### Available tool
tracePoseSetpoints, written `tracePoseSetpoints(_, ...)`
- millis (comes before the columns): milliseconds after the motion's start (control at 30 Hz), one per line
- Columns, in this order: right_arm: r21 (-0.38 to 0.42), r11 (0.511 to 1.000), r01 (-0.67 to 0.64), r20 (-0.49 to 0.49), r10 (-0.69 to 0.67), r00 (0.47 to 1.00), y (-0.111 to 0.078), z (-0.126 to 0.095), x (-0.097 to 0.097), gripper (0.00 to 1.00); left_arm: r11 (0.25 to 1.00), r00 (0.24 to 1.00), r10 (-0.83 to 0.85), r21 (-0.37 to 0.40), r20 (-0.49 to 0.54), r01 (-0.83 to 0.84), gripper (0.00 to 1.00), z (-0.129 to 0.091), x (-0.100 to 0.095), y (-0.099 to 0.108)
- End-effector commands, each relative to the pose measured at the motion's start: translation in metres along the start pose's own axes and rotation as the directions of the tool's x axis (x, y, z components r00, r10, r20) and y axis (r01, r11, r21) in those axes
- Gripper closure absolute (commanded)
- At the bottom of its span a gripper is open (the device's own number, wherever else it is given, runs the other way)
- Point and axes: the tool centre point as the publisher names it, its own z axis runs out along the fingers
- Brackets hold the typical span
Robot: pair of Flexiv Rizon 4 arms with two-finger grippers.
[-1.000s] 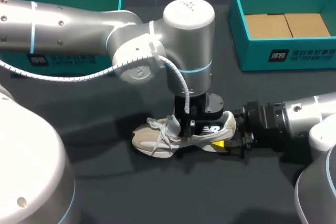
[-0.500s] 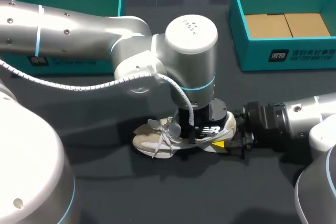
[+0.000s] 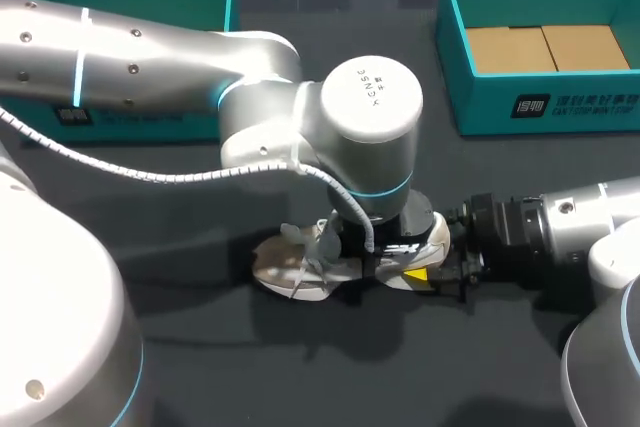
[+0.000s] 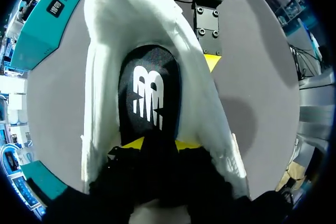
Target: Take the shoe out of the shoebox, open the shoe tongue, remove and reinsert the insole, then place the shoe into the shoebox
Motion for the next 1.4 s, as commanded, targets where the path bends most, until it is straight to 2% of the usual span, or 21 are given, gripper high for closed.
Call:
tracePoseSetpoints(33,0.002,1.0,0.0,0.001,0.0,1.0,0.002,0.0,0.001,1.0,1.0,1.0,-0.008,-0.02,0.007,0.008,0.85,0.019,-0.009,-0.005)
tracePoseSetpoints(167,0.002,1.0,0.0,0.001,0.0,1.0,0.002,0.0,0.001,1.0,1.0,1.0,-0.016,-0.022,0.008,0.016,1.0,0.02,-0.013,-0.003)
tracePoseSetpoints(367,0.002,1.0,0.0,0.001,0.0,1.0,0.002,0.0,0.001,1.0,0.999,0.999,-0.034,-0.009,0.003,0.034,1.0,0.019,-0.017,0.001)
tracePoseSetpoints(767,0.002,1.0,0.0,0.001,0.0,1.0,0.002,0.0,0.001,1.0,0.985,0.988,-0.091,0.132,-0.122,0.107,1.0,-0.008,-0.019,0.02)
tracePoseSetpoints(1133,0.002,1.0,0.0,0.001,0.0,1.0,0.002,0.0,0.001,1.0,0.97,0.97,-0.062,0.216,-0.235,0.115,1.0,-0.027,-0.015,0.02)
tracePoseSetpoints(1400,0.002,1.0,0.0,0.001,0.0,1.0,0.002,0.0,0.001,1.0,0.959,0.969,-0.029,0.268,-0.245,0.097,1.0,-0.039,-0.005,0.017)
